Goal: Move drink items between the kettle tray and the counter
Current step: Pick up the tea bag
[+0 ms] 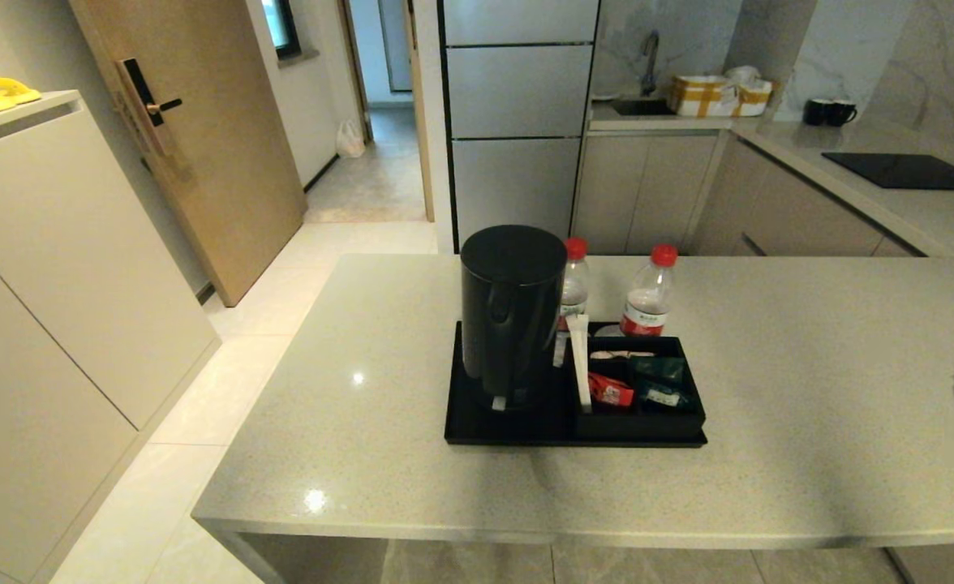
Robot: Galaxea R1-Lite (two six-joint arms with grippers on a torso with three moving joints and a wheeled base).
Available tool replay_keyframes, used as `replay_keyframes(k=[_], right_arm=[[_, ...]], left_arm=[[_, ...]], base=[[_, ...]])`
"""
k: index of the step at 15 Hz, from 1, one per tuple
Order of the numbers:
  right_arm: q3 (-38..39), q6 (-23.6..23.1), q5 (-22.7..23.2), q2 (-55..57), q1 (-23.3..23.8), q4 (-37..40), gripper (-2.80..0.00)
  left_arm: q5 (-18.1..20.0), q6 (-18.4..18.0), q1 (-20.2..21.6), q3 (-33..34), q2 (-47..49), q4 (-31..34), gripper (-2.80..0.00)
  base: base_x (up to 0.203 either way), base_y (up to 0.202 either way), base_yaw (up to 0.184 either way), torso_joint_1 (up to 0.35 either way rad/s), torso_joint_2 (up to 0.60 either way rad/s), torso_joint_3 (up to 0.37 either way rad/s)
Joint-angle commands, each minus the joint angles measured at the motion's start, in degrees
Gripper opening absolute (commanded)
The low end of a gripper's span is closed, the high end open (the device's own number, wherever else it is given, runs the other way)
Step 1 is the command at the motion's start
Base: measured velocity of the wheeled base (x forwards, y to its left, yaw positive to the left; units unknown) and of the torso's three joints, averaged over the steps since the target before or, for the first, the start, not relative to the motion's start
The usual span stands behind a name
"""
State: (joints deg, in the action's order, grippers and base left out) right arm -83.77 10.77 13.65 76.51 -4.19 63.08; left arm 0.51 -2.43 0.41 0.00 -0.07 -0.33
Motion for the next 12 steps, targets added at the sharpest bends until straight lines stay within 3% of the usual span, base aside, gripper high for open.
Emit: replay_keyframes(k=[1, 7, 12], right_arm=[[-3.52, -0.43, -0.35, 14.01, -2.0, 0.67, -2.8], [-7.6, 0.37, -5.33, 28.8, -9.32, -7.34, -2.8], [-8.03, 1.62, -5.65, 30.01, -10.3, -10.89, -2.8]], left_arm=[[0.01, -0.04, 0.02, 0.0, 0.07, -0.02, -2.8], [0.01, -0.04, 0.02, 0.0, 0.07, -0.02, -2.8], [0.01, -0.04, 0.02, 0.0, 0.07, -0.06, -2.8]], base=[[0.0, 0.0, 0.0, 0.0, 0.0, 0.0], [0.0, 0.0, 0.0, 0.0, 0.0, 0.0], [0.0, 0.0, 0.0, 0.0, 0.0, 0.0]])
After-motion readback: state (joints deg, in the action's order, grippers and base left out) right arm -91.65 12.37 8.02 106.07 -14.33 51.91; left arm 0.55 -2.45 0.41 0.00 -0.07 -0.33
